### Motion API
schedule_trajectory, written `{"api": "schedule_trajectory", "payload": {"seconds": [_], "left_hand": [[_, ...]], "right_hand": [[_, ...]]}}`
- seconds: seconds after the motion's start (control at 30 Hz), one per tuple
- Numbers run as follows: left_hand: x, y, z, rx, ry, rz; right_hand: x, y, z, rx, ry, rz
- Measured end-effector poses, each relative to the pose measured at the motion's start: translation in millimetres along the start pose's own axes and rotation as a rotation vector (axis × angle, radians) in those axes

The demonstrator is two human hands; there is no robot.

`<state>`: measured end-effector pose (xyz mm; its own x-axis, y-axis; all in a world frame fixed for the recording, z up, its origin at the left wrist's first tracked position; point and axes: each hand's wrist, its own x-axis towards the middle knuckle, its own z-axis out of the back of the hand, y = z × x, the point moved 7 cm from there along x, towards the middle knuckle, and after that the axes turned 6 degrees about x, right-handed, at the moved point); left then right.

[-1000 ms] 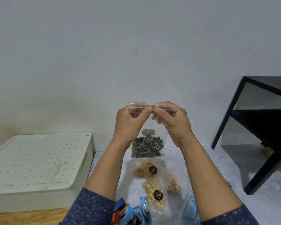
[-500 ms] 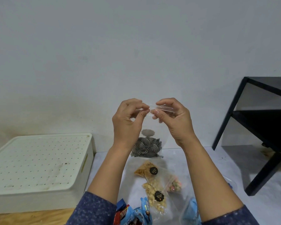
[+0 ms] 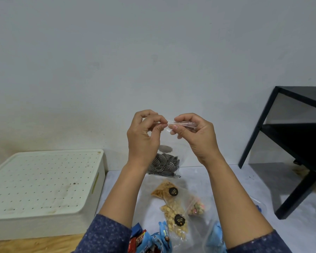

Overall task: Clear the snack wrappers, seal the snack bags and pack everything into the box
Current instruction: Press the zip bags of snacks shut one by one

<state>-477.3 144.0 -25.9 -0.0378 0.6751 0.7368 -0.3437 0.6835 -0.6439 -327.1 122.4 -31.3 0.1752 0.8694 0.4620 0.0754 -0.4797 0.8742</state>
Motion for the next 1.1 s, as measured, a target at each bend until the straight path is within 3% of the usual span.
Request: {"api": "schedule_trajectory", "payload": {"seconds": [0.13, 0.23, 0.4, 0.5, 0.67, 0.77, 1.1], "left_hand": [[0.9, 4.3, 1.6, -0.006, 0.002, 0.048], [3.4, 15.8, 6.4, -0.006, -0.021, 0.165], [5.5, 27.6, 11.9, 0.015, -0.006, 0.229], [2.2, 33.9, 10.1, -0.05, 0.066, 0.248], [-5.3, 51.8, 0.6, -0.167, 0.315, 0.208], [-12.6, 76.3, -6.8, -0.052, 0.479, 0.187], [-36.3, 193.3, -45.9, 0.208, 0.531, 0.368]], "right_hand": [[-0.1, 2.2, -4.9, -0.03, 0.018, 0.011], [-4.4, 4.2, -13.9, -0.094, 0.124, 0.035], [-11.1, -6.0, -22.6, -0.395, 0.263, -0.018], [-12.0, -18.5, -16.5, -0.511, 0.203, -0.092], [-10.2, -37.2, -6.4, -0.44, 0.026, -0.136], [-6.0, -54.6, -8.3, -0.394, -0.032, -0.162], [18.7, -180.4, -8.4, -0.454, -0.063, -0.374]]}}
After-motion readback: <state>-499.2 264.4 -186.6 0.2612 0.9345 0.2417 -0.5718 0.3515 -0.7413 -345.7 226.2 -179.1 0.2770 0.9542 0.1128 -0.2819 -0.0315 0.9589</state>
